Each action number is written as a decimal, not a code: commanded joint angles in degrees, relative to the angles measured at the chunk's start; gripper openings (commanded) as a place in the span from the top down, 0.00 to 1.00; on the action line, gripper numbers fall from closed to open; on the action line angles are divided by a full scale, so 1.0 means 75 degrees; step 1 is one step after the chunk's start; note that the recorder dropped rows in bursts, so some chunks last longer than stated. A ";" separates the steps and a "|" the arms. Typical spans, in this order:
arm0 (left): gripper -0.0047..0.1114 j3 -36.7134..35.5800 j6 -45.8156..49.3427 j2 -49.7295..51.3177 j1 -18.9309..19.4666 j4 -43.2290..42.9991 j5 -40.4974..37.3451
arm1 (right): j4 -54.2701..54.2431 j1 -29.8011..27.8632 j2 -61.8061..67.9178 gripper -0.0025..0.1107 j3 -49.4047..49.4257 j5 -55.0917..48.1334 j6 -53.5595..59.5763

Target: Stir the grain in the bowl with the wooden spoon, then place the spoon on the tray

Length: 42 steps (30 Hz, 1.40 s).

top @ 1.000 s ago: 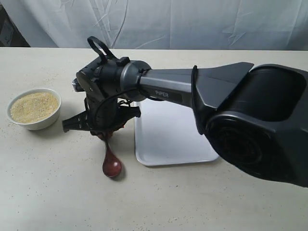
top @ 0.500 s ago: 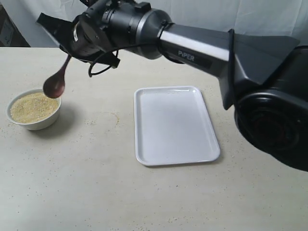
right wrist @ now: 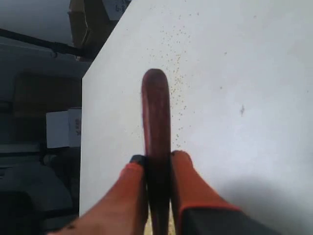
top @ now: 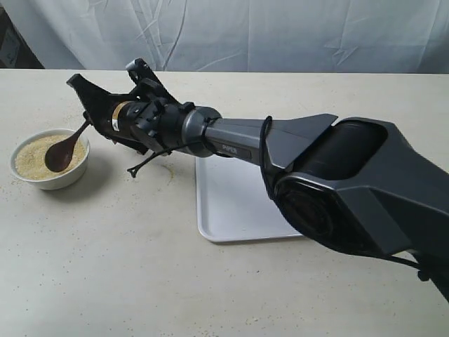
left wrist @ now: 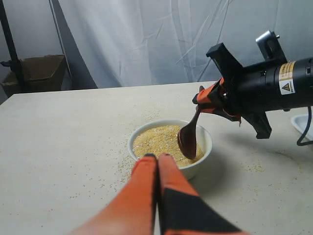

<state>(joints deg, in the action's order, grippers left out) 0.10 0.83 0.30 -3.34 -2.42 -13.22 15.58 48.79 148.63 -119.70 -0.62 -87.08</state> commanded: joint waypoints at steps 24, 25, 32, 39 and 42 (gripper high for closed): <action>0.96 -0.0014 -0.0030 -0.0041 -0.0030 -0.0024 0.0075 | 0.0292 -0.0046 -0.0312 0.54 -0.0002 -0.1235 0.0314; 0.96 -0.0014 -0.0030 -0.0041 -0.0030 -0.0024 0.0075 | 0.0292 -0.0046 -0.0402 0.54 -0.0002 -0.1538 0.0619; 0.96 -0.0014 -0.0030 -0.0041 -0.0030 -0.0024 0.0075 | -0.0778 -0.0165 -0.1461 0.60 -0.0002 -0.4483 0.6229; 0.96 -0.0014 -0.0030 -0.0041 -0.0030 -0.0024 0.0075 | -0.3667 -0.1013 -0.2095 0.98 -0.0002 -0.7807 1.2189; 0.96 -0.0014 -0.0030 -0.0041 -0.0030 -0.0024 0.0075 | -0.6377 -0.1652 -0.2037 0.98 0.0013 -0.8270 1.3856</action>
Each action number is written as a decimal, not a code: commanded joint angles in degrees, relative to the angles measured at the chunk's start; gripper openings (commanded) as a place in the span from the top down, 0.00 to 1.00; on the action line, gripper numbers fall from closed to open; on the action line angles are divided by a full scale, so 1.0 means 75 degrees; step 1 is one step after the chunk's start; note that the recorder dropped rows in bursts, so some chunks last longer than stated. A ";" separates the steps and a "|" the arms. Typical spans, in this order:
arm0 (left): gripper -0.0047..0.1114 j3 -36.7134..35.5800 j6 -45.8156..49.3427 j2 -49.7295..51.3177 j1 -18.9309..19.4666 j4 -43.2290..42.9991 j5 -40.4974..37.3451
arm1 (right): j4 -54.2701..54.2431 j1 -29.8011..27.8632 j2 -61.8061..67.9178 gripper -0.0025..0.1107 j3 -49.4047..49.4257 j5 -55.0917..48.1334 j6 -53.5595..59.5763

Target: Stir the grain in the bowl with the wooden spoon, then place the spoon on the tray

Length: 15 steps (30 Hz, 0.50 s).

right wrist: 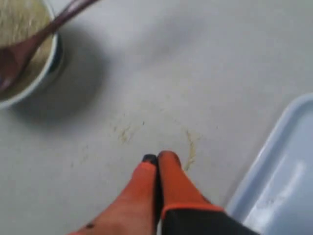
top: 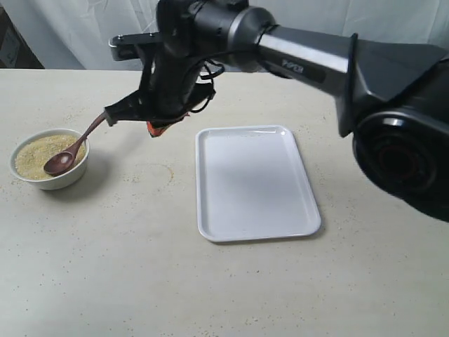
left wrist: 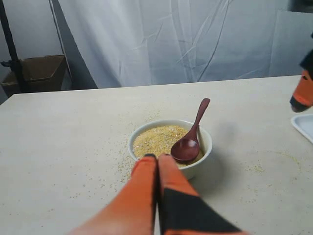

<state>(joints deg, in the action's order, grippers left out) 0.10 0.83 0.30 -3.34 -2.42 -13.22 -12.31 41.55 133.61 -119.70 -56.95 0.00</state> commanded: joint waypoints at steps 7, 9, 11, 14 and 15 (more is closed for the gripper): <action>0.96 -0.0014 -0.0030 -0.0041 -0.0030 -0.0024 0.0075 | -1.1124 -0.1082 0.0075 0.98 0.1894 0.0419 0.7422; 0.96 -0.0014 -0.0030 -0.0041 -0.0030 -0.0024 0.0075 | -1.1686 -0.0706 -0.0041 0.99 0.2498 0.1285 0.8588; 0.96 -0.0014 -0.0030 -0.0041 -0.0030 -0.0024 0.0075 | -1.1686 -0.0244 -0.0142 0.99 0.2899 0.2982 0.8780; 0.96 -0.0014 -0.0030 -0.0041 -0.0030 -0.0024 0.0062 | -1.1686 0.0430 -0.0094 0.99 0.3087 0.4615 0.8780; 0.96 -0.0014 -0.0030 -0.0041 -0.0030 -0.0024 0.0062 | -1.1686 0.0595 -0.0053 0.99 0.3087 0.4877 0.8780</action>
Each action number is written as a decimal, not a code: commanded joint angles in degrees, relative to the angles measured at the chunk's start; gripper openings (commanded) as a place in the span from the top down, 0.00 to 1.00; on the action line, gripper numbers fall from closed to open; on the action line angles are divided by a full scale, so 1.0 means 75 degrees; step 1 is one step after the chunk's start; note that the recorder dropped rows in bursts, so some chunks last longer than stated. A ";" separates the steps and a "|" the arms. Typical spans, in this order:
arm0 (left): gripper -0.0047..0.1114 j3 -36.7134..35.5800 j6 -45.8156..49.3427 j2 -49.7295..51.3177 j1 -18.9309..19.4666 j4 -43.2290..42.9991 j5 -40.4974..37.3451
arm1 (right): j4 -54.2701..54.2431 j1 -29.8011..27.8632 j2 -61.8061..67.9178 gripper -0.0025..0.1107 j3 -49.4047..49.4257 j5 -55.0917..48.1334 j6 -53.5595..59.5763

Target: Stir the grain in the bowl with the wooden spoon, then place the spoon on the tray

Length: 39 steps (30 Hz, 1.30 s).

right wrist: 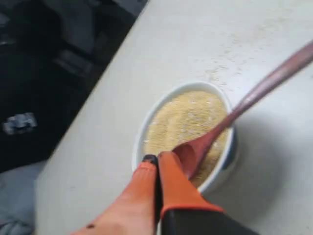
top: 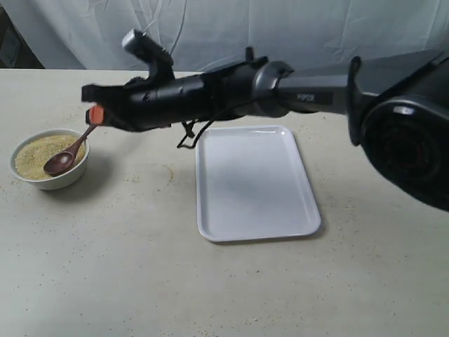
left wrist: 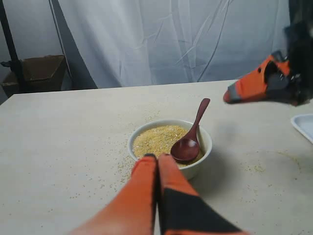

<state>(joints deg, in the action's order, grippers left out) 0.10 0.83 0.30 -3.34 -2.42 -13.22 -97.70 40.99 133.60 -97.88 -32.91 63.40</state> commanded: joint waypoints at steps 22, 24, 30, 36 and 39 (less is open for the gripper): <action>0.96 -0.0014 -0.0030 -0.0041 -0.0030 -0.0024 0.0042 | 0.3550 0.3725 -0.2208 0.99 0.3732 1.0919 -0.7107; 0.96 -0.0014 -0.0030 -0.0041 -0.0030 -0.0024 0.0042 | 0.5488 0.3747 -0.2024 0.99 0.4037 1.0724 -0.9689; 0.96 -0.0014 -0.0030 -0.0041 -0.0030 -0.0024 0.0042 | 1.4473 0.1487 -0.1504 0.99 0.4089 1.0279 -1.7838; 0.96 -0.0014 -0.0030 -0.0041 -0.0030 -0.0024 0.0042 | 1.6740 -0.0573 -0.0861 0.90 0.3977 1.0907 -2.1040; 0.96 -0.0014 -0.0030 -0.0041 -0.0030 -0.0024 0.0042 | 1.6890 -0.0363 -0.0378 0.62 0.2938 1.0404 -2.1040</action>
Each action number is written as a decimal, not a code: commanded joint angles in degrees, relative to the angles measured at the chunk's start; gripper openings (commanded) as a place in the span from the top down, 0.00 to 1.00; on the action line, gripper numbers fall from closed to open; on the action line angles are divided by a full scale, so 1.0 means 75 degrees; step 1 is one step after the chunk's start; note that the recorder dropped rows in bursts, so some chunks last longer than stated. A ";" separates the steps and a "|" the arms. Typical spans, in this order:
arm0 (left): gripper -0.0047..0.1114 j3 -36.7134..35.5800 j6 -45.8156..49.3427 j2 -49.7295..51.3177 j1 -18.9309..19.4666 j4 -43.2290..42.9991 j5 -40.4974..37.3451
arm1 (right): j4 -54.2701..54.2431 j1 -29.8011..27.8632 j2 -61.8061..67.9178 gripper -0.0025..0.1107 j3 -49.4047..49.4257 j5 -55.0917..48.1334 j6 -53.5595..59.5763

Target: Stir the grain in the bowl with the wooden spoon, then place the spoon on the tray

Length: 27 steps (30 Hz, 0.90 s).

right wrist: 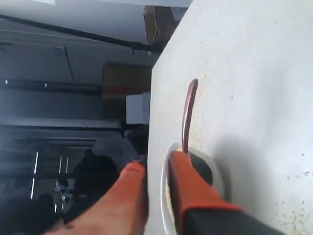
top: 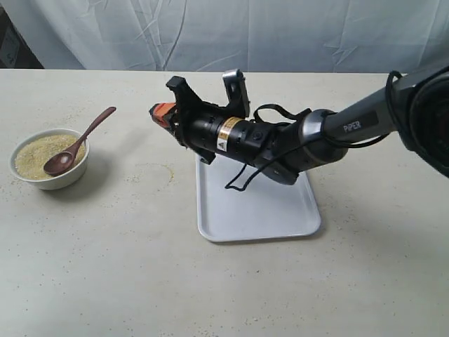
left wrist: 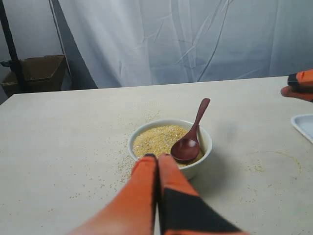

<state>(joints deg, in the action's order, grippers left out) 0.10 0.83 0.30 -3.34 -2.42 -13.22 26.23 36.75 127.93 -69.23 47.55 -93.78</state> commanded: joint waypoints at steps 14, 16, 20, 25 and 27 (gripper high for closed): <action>0.96 -0.0014 -0.0030 -0.0041 -0.0030 -0.0024 0.0058 | 0.2159 0.0579 0.2395 0.53 -0.4712 -0.2787 -0.2063; 0.96 -0.0014 -0.0030 -0.0041 -0.0030 -0.0024 0.0058 | 0.2159 0.0579 0.2537 0.53 -0.4918 -0.2817 -0.2077; 0.96 -0.0014 -0.0030 -0.0041 -0.0030 -0.0024 0.0058 | 0.2159 0.0579 0.2886 0.53 -0.5332 -0.2849 -0.2176; 0.96 -0.0014 -0.0030 -0.0041 -0.0030 -0.0024 0.0058 | 0.2122 0.0599 0.3246 0.53 -0.5919 -0.2895 -0.2366; 0.96 -0.0014 -0.0030 -0.0041 -0.0030 -0.0024 0.0058 | 0.2122 0.0599 0.3398 0.55 -0.6190 -0.2899 -0.2433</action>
<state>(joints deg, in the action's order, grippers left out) 0.10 0.83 0.30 -3.34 -2.42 -13.22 41.98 41.11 152.39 -113.39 25.76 -111.57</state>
